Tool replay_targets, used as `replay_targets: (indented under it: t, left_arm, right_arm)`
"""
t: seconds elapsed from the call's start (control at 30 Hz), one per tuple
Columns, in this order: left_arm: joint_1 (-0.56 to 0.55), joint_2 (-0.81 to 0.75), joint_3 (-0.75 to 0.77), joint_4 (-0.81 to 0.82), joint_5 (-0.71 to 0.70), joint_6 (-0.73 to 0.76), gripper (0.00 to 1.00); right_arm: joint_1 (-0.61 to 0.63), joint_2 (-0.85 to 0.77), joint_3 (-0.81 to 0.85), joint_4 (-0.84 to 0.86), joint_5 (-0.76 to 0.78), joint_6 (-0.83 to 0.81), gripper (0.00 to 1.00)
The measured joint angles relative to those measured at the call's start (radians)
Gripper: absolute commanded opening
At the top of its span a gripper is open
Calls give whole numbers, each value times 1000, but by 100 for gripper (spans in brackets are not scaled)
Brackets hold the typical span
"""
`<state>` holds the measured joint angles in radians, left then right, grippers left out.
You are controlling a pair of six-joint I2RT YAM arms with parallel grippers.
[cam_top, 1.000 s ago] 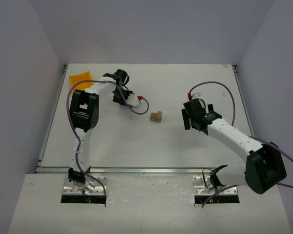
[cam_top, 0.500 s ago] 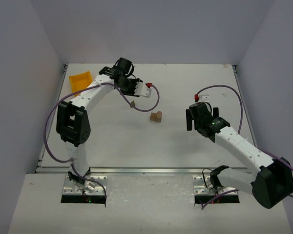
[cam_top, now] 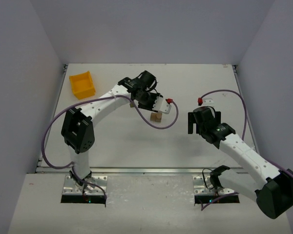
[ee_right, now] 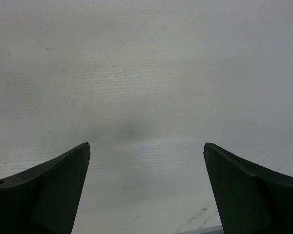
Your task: Build the wood block tower
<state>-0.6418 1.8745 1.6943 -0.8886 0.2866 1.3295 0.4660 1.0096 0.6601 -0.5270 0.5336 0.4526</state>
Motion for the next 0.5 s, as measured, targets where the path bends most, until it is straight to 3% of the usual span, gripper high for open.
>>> replay_targets:
  t: [0.27,0.5]
  left_arm:
    - [-132,65,17,-4,-42,-35,0]
    - [-169,97,17,31,-103,-91,0]
  right_arm:
    - [0,0,0,0,-21,0,99]
    - [0,-1,-1,-5,-21,0,99]
